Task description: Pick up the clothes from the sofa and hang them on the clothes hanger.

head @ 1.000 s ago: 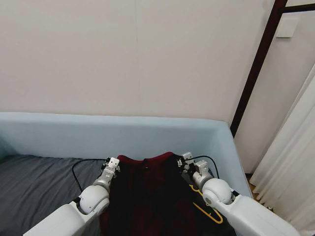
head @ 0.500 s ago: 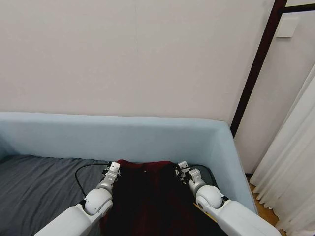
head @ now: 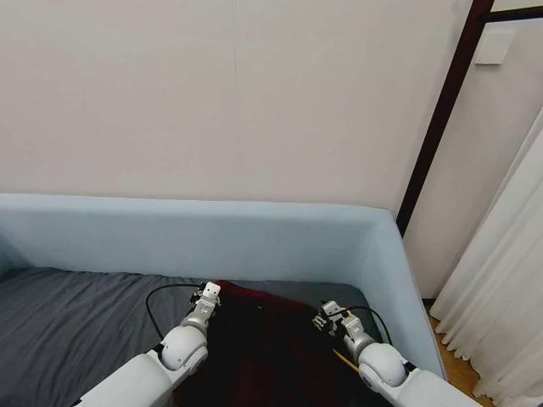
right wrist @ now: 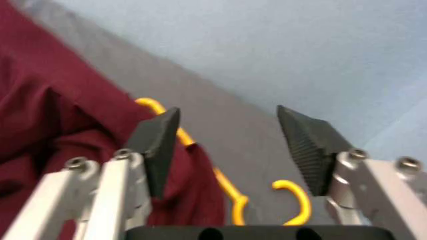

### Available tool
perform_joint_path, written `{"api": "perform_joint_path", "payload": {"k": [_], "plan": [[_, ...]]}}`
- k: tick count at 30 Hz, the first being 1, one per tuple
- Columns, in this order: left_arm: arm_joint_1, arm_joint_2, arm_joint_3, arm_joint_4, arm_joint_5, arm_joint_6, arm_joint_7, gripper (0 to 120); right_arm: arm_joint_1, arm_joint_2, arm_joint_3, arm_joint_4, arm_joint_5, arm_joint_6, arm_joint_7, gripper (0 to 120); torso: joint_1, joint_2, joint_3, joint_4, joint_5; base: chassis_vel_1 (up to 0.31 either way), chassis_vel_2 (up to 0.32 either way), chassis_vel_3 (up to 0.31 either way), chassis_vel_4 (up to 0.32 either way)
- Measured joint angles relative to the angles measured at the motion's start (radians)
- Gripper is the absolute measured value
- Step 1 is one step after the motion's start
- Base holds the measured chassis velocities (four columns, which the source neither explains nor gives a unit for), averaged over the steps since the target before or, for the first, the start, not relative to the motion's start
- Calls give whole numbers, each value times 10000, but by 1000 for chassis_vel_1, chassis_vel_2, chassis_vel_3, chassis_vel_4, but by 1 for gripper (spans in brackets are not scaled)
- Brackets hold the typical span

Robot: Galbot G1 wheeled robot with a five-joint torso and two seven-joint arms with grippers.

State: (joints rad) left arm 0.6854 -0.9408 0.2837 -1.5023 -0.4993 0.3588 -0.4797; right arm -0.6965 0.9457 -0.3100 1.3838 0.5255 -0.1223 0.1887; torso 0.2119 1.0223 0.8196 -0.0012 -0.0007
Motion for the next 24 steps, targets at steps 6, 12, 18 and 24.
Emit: {"api": "perform_joint_path", "payload": {"k": [6, 12, 18, 24], "plan": [[-30, -18, 24, 95, 0, -52, 12, 0, -473, -473, 625, 163, 367, -146, -83, 84, -1, 0, 0, 1, -2, 0, 0, 0, 0], [182, -57, -42, 23, 88, -153, 37, 0, -1378, -1096, 1420, 212, 1295, -1187, -1179, 100, 0, 1, -1, -7, 0, 0, 0, 0, 0], [473, 85, -99, -234, 178, -308, 135, 0, -1173, -765, 1699, -957, 1377, -1462, -2175, 100, 0, 0, 0, 2, 0, 0, 0, 0, 0], [698, 369, -268, -564, 203, -388, 246, 0, -912, -181, 1563, -2108, 961, -1157, -2539, 100, 0, 0, 0, -1, 0, 0, 0, 0, 0]]}}
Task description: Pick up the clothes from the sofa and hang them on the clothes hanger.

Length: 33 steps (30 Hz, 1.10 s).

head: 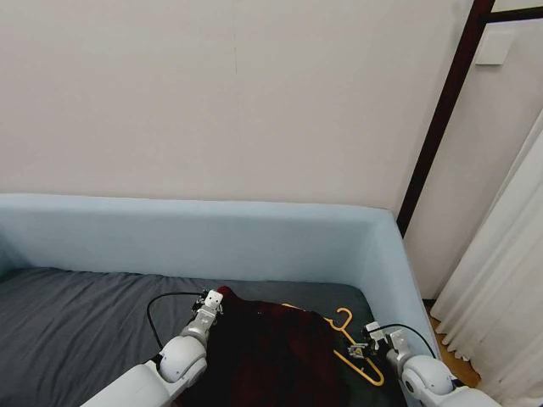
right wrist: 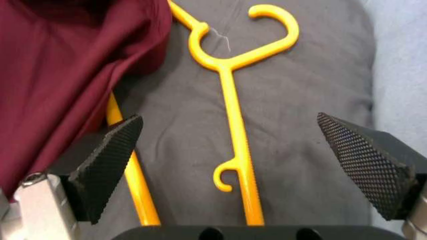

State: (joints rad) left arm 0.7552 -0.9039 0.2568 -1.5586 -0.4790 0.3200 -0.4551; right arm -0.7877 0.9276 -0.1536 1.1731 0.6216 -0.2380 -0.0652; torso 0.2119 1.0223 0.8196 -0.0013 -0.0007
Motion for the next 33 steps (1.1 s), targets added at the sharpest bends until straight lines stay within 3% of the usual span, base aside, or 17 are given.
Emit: {"api": "perform_joint_path", "payload": {"k": [7, 11, 23, 27, 33], "plan": [[175, 163, -122, -194, -8, -9, 59, 0, 364, 440, -149, -989, -339, 577, -313, 93, 0, 0, 0, 0, -1, 0, 0, 0, 0], [221, 151, -155, -238, -1, -16, 77, 0, 637, 721, -174, -1776, -486, 878, -528, 77, 1, -1, 1, 1, -1, 0, 0, 0, 0], [223, 52, -127, -236, 185, -191, 153, 0, 609, 782, -94, -2008, -581, 723, -784, 36, 1, 0, 0, 0, -1, 0, 0, 0, 0], [227, 57, -128, -233, 187, -191, 158, 0, 600, 752, -54, -2138, -552, 701, -983, 17, 1, 0, 0, 1, -1, 0, 0, 0, 0], [256, 82, -165, -233, 174, -191, 158, 0, 593, 734, -38, -2138, -435, 663, -1116, 5, 1, 0, 0, 0, -1, 0, 0, 0, 0]]}}
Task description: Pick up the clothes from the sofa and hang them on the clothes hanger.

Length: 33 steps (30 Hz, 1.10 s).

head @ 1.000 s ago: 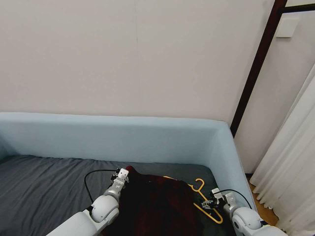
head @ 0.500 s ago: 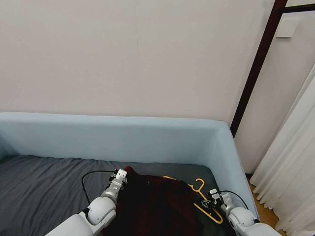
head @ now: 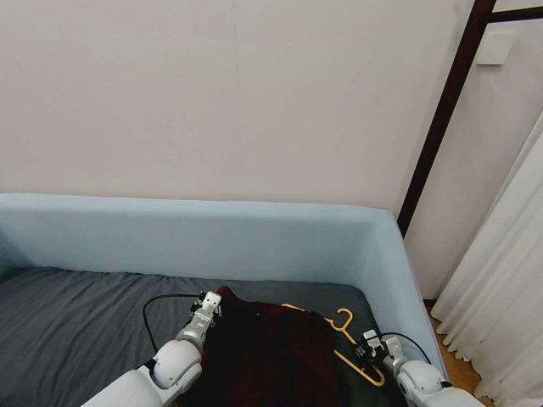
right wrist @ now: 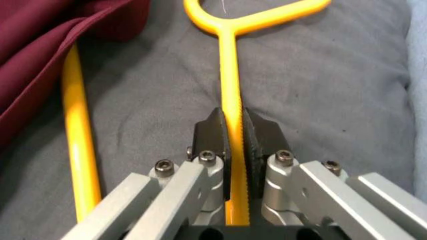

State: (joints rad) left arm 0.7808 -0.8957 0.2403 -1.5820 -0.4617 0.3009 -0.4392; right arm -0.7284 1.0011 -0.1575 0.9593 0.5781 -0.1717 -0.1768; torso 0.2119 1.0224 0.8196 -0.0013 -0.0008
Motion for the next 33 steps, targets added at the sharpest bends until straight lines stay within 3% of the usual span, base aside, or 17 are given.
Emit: {"api": "perform_joint_path", "payload": {"k": [10, 23, 27, 33], "plan": [[125, 11, -102, -10, 10, 0, 3, 0, 21, -86, 173, 215, -263, 202, 431, 5, 0, 0, 2, -1, 0, 0, 0, 0, 0], [204, 36, -103, -49, 17, -1, 10, 0, 628, -10, 369, 206, -1976, 1860, 2126, 5, 0, -1, 2, 2, 0, 0, 0, 0, 0], [200, 64, -109, -83, -1, -1, 16, 0, 405, -298, 531, 922, -2507, 2138, 2378, 5, 1, -1, 1, 3, -1, 0, 0, 0, 0], [-40, 194, -91, -174, 27, -1, 25, 0, -901, -1163, 798, 3092, -3655, 2355, 3282, 5, 1, 0, 1, -3, -1, 0, 0, 0, 0]]}}
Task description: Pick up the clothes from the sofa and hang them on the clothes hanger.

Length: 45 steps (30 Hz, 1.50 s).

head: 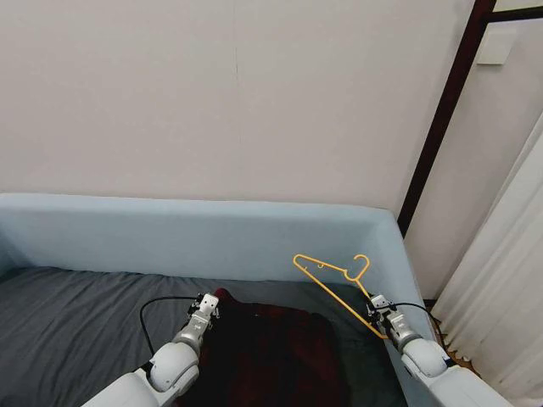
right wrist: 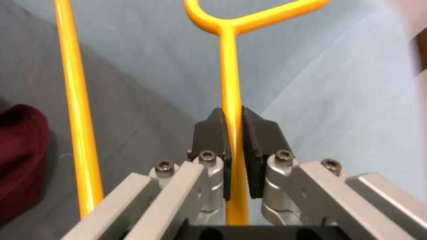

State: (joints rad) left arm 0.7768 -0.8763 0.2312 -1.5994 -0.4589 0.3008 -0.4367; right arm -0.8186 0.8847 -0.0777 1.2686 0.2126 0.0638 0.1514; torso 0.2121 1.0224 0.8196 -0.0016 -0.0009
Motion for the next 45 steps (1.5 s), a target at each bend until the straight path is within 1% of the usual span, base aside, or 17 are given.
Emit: {"api": "perform_joint_path", "payload": {"k": [2, 3, 5, 9, 10, 14, 17, 19, 21, 23, 26, 27, 30, 31, 35, 39, 45], "plan": [[-189, 126, 60, -157, -32, 37, 11, 0, -571, -298, 277, 653, -550, 156, 145, 5, 0, -1, 0, 6, 2, 0, 0, 0, 0], [-343, 249, 135, -321, -107, 98, 17, 0, -977, -514, 469, 1102, -996, 309, 229, 5, 0, 0, -1, 1, 1, 0, 0, 0, 0], [-416, 311, 180, -402, -154, 135, 20, 0, -1142, -610, 541, 1291, -1192, 363, 275, 5, 0, 0, -1, -1, 2, 0, 0, 0, 0], [-1017, 829, 614, -1034, -592, 513, 30, 0, -2294, -1106, 1131, 2589, -2366, 660, 645, 5, -1, -1, -1, 5, 2, 0, 0, 0, 0], [-1017, 829, 614, -1034, -592, 513, 30, 0, -2294, -1106, 1131, 2589, -2366, 660, 645, 5, -1, -1, -1, 5, 2, 0, 0, 0, 0], [-1333, 1205, 961, -1467, -886, 900, 3, 0, -3339, -1267, 1445, 3284, -3392, 1010, 867, 5, 0, -1, -1, 4, 3, 0, 0, 0, 0], [-1465, 1240, 1102, -1561, -997, 1072, -55, 0, -3797, -1277, 1512, 3445, -3861, 1224, 923, 5, -1, -1, -2, 6, 1, 0, 0, 0, 0], [-1638, 1240, 1297, -1629, -1152, 1291, -150, 0, -4346, -1274, 1518, 3686, -4338, 1412, 991, 5, -1, -1, -1, -1, 3, 0, 0, 0, 0], [-1841, 1206, 1531, -1667, -1254, 1497, -275, 0, -4658, -1240, 1460, 3976, -4634, 1495, 1029, 5, -2, 0, -1, -1, 1, 0, 0, 0, 0], [-1936, 1196, 1633, -1673, -1312, 1590, -335, 0, -4724, -1214, 1420, 4091, -4750, 1523, 1046, 5, -2, 0, -1, 0, 0, 0, 0, 0, 0], [-2400, 1129, 2073, -1703, -1556, 1929, -557, 0, -4762, -1098, 1193, 4452, -5153, 1602, 1068, 5, -1, 0, -1, 6, 0, 0, 0, 0, 0], [-2400, 1129, 2073, -1703, -1556, 1929, -557, 0, -4762, -1098, 1193, 4452, -5153, 1602, 1068, 5, -1, 0, -1, 6, 0, 0, 0, 0, 0], [-2715, 1042, 2373, -1893, -1845, 2416, -879, 0, -4578, -974, 900, 4522, -5348, 1610, 1147, 5, -2, 0, 0, 0, 0, 0, 0, 0, 0], [-2715, 1042, 2373, -1893, -1845, 2416, -879, 0, -4578, -974, 900, 4522, -5348, 1610, 1147, 5, -2, 0, 0, 0, 0, 0, 0, 0, 0], [-2961, 1045, 2656, -2204, -2125, 2900, -1252, 0, -4027, -670, 575, 4310, -5294, 1454, 1230, 5, -2, 0, 0, 8, 1, 0, 0, 0, 0], [-3181, 993, 2832, -2369, -2335, 3170, -1478, 0, -3690, -349, 414, 4011, -5274, 1330, 1319, 5, -1, 0, 0, 1, 1, 0, 0, 0, 0], [-3317, 890, 2962, -2712, -2692, 3625, -1965, 0, -3322, -69, 140, 3605, -5299, 1146, 1462, 5, -1, 0, 0, 5, 1, 0, 0, 0, 0]]}}
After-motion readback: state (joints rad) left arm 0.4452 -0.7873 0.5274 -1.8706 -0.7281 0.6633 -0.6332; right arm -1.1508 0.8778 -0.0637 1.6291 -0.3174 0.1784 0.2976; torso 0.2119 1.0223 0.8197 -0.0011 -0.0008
